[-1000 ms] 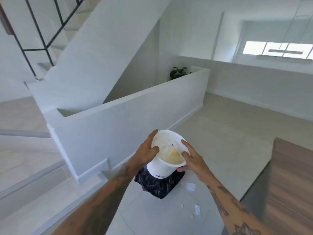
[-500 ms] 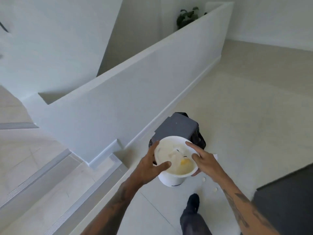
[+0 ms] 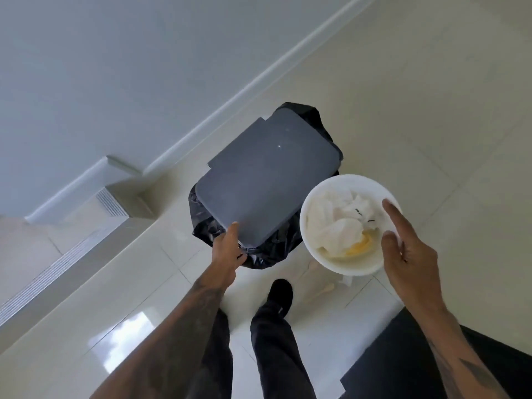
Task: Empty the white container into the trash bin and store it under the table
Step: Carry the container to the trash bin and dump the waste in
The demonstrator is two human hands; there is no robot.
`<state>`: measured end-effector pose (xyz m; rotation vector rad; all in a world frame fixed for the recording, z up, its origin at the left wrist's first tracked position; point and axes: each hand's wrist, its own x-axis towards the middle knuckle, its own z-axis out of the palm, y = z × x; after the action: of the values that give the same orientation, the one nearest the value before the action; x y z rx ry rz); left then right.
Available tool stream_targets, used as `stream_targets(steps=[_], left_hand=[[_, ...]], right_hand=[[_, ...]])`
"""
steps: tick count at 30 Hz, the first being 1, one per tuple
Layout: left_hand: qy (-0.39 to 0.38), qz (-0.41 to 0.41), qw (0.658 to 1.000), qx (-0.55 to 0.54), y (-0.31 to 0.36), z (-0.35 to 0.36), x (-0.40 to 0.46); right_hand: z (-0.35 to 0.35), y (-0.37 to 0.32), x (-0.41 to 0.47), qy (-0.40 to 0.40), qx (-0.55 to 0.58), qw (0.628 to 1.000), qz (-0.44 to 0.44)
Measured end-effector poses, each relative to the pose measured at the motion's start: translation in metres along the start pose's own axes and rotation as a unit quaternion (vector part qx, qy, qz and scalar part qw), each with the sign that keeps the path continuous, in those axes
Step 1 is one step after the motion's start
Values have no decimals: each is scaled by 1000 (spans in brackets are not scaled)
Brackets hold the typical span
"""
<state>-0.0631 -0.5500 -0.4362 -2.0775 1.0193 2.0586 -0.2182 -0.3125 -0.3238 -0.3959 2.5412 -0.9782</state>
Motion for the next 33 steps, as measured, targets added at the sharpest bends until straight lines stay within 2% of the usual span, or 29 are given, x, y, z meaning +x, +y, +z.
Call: stream_targets(steps=[5,10,12,14,16,19,23,25,27,29,33], left_hand=[[45,-26,998,-27,-2,24,39],[34,-57,997,-50,24,6,6],[29,-24,998,-44,45,-12,-14],[44,44,998,-28,79,-33,-32],[57,115,992,-9,119,-50,-39],[101,164,980,45,180,-73,-24],[171,196,955,145,243,-105,31],[169,223,942,185,261,-116,57],[133,242,944,180,272,-122,82],[106,228,957,143,278,-126,107],[86,155,982,60,278,-131,148]], right_hand=[[3,24,25,38,4,997,63],[-15,18,26,105,16,988,109],[-25,12,24,117,5,986,121],[-31,1,23,96,-16,988,120],[-28,-13,25,66,-39,990,122],[-7,-42,33,-5,-84,989,121],[46,-69,49,-164,-129,971,118],[66,-70,57,-245,-144,948,142],[76,-63,62,-331,-155,915,171],[78,-55,65,-394,-148,888,184],[78,-45,72,-446,-129,866,186]])
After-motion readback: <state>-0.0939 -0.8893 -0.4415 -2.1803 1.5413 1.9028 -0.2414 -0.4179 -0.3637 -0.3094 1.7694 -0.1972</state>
